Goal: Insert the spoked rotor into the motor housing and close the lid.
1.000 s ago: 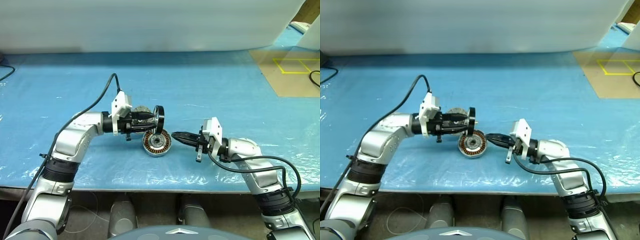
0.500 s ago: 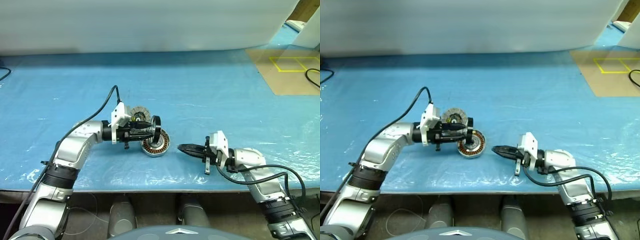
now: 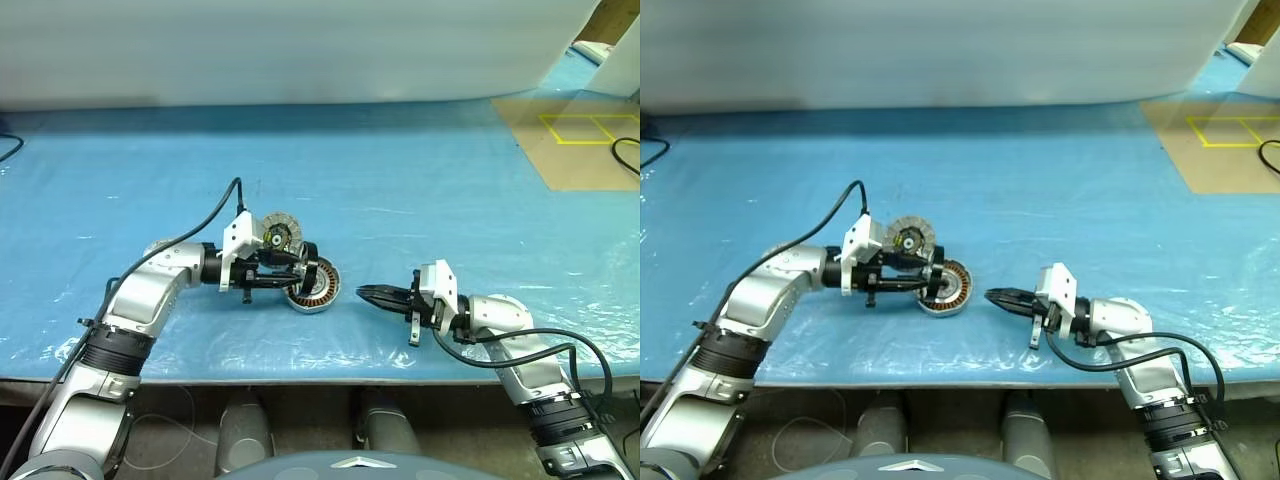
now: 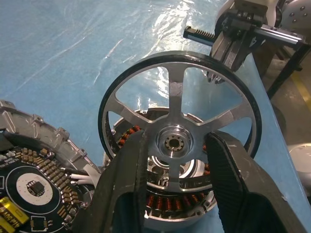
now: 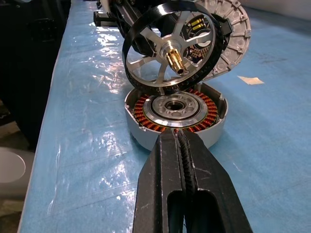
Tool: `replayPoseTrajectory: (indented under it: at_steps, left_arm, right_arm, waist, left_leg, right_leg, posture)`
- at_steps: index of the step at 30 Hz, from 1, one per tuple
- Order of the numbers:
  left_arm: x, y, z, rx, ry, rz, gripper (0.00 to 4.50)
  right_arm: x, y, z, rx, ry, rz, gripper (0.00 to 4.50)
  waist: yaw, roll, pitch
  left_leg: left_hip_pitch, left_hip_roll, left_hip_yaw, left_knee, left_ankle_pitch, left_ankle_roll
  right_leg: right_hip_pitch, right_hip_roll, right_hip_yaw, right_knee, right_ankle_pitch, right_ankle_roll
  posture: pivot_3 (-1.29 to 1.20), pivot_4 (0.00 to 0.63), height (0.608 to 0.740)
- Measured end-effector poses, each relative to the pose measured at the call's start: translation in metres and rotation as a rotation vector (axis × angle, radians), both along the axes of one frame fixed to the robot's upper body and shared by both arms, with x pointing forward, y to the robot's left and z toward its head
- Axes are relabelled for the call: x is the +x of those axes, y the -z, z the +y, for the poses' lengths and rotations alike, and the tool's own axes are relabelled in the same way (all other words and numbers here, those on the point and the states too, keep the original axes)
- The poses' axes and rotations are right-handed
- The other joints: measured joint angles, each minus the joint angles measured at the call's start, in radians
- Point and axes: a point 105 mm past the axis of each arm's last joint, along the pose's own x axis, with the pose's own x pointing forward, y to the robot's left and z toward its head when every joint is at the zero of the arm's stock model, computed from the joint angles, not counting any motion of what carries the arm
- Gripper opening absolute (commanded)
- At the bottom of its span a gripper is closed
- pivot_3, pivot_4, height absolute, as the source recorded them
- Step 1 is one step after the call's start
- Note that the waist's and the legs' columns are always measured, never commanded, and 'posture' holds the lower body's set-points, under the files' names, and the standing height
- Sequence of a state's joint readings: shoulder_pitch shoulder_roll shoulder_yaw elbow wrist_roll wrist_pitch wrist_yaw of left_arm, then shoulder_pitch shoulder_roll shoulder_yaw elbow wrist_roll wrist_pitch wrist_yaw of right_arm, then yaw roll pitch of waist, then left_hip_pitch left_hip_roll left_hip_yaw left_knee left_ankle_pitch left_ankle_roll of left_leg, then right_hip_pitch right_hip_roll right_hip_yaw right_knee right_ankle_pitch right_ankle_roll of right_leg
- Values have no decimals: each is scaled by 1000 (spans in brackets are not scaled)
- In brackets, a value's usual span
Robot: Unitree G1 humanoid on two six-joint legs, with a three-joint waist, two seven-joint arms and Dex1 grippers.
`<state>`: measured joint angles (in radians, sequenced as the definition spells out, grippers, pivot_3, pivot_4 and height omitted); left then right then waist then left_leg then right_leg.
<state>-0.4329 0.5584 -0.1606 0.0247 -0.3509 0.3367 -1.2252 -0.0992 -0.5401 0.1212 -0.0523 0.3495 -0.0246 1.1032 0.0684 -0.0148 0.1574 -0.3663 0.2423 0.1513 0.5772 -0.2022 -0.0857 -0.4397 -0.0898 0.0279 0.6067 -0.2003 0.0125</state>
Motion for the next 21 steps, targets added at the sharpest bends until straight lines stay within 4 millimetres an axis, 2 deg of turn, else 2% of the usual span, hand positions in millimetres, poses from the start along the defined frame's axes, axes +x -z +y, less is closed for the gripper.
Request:
replayPoseTrajectory:
  at_steps: [11,21]
  left_arm:
    - [5,-5,6,55,-14,-17,1505]
    - [1,-8,9,84,-9,-6,1505]
  right_arm:
    - [1,1,-1,-11,10,-4,0]
    - [3,3,-2,-20,17,3,0]
  waist:
    - [0,0,0]
    - [0,0,0]
  left_leg:
    - [0,0,0,0,1,-1]
    - [0,0,0,0,1,-1]
  right_leg:
    - [0,0,0,0,0,0]
    - [0,0,0,0,0,0]
  posture:
    - [0,150,740]
    - [0,150,740]
